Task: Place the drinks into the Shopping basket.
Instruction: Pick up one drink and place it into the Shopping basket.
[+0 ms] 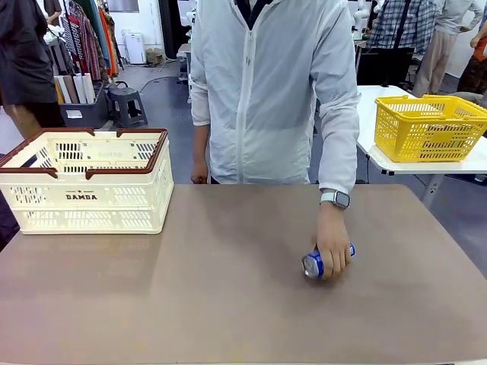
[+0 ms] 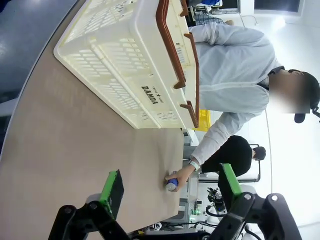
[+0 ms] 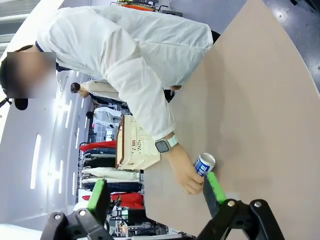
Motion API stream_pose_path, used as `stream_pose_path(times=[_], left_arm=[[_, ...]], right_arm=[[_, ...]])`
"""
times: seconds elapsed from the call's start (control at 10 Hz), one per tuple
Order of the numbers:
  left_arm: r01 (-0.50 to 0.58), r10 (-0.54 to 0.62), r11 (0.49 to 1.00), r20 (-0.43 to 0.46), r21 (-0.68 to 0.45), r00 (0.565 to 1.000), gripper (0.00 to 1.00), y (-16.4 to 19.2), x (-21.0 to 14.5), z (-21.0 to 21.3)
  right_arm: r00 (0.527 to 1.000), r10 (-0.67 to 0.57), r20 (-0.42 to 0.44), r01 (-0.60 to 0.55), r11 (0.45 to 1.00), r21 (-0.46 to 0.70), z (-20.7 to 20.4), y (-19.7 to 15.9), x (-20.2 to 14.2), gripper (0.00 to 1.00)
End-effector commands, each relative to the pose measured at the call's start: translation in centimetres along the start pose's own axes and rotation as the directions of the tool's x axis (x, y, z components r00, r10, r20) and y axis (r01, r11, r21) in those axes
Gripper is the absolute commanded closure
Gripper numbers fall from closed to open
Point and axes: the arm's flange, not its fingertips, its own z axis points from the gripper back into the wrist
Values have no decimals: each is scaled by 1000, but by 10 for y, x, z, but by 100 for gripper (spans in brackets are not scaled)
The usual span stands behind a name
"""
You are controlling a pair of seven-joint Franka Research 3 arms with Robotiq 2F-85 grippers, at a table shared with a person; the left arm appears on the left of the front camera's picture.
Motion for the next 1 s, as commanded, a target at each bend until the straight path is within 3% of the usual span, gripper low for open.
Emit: stream_pose_path(times=[0.0,0.9], left_arm=[[5,-5,1000,9,-23,1000,0,-1,2,-2],[5,-5,1000,9,-23,1000,0,-1,2,-2]], right_arm=[[1000,22,6,-22,1000,16,0,0,5,0],[1000,22,6,-22,1000,16,0,0,5,0]])
